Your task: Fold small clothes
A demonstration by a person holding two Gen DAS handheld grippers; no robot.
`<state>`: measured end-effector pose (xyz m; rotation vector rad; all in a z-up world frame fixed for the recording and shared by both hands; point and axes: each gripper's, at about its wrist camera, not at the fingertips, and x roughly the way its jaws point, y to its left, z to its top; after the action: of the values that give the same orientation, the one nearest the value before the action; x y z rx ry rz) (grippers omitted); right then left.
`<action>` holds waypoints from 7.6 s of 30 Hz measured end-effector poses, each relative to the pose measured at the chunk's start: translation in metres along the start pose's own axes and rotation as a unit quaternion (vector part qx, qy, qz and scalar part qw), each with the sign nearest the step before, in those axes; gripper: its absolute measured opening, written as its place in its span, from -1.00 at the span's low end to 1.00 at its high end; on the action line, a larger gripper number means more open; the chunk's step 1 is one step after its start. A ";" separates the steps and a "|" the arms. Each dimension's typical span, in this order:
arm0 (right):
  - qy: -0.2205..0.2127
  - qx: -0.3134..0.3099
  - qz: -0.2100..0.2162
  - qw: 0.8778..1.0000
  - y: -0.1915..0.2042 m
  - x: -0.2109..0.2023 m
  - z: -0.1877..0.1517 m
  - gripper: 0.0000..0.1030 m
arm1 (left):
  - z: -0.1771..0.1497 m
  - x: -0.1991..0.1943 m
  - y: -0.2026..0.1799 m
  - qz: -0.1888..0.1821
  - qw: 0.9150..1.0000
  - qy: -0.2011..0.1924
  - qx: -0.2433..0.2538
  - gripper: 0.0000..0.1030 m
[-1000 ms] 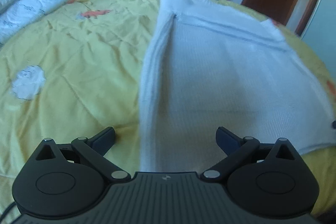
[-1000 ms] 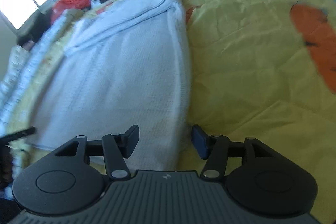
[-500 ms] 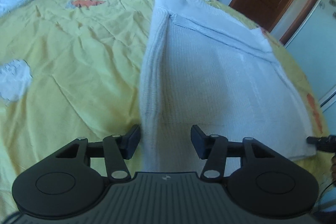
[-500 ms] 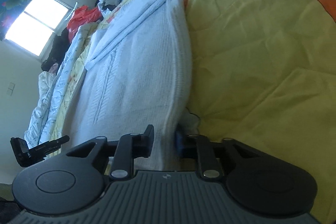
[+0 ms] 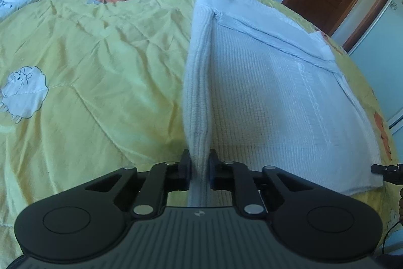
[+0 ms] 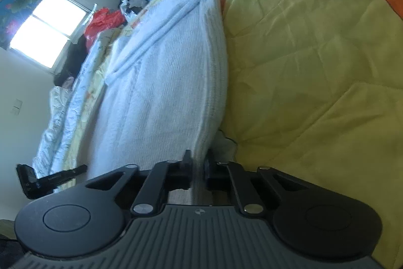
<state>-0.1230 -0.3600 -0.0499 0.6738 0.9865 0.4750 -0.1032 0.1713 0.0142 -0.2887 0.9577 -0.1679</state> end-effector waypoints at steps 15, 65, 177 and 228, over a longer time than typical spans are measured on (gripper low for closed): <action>-0.090 0.034 0.111 0.989 0.015 -0.016 0.054 -0.77 | 0.055 -0.019 -0.010 -0.049 0.997 -0.053 0.013 -0.78; -0.218 0.149 0.108 0.958 -0.054 0.067 0.186 0.02 | 0.186 0.118 0.026 -0.082 0.970 -0.120 -0.196 0.78; -0.103 -0.229 -0.220 0.943 0.069 0.155 0.168 0.38 | 0.160 0.163 -0.085 0.152 0.976 -0.114 0.102 -0.18; -0.128 -0.124 -0.145 0.973 0.039 0.014 0.022 0.01 | 0.030 0.030 -0.021 0.058 0.988 -0.136 -0.041 -0.26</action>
<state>-0.0998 -0.3298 -0.0221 0.3472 0.7491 0.2399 -0.0620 0.1480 0.0138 -0.3213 0.7083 0.0185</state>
